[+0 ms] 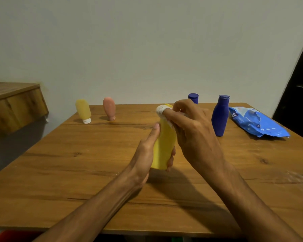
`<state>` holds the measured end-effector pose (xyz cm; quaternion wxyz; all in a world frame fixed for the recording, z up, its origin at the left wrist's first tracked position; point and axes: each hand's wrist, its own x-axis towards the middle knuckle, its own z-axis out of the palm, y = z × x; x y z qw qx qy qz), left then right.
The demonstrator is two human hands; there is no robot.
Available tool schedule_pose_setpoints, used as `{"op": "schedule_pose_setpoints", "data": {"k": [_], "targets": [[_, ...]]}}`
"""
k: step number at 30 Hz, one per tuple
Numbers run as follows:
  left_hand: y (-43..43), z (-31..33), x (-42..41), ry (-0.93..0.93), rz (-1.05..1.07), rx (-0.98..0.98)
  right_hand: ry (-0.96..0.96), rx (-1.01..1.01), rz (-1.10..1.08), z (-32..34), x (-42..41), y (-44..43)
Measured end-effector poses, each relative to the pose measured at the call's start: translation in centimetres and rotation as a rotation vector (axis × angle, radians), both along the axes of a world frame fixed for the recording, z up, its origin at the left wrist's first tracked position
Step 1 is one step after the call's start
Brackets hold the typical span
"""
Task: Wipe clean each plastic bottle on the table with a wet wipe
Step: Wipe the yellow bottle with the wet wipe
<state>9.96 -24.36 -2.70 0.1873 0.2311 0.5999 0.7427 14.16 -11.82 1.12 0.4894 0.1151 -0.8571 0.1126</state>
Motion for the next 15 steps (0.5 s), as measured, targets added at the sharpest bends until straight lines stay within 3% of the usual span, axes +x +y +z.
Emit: {"op": "schedule_pose_setpoints", "data": {"k": [10,15], "targets": [[0.10,0.45,0.38,0.025,0.021,0.045,0.071,-0.066,-0.035,0.40,0.29,-0.67],[-0.16,0.78,0.58,0.076,0.046,0.053,-0.045,0.115,0.049,0.02,0.59,-0.74]]}}
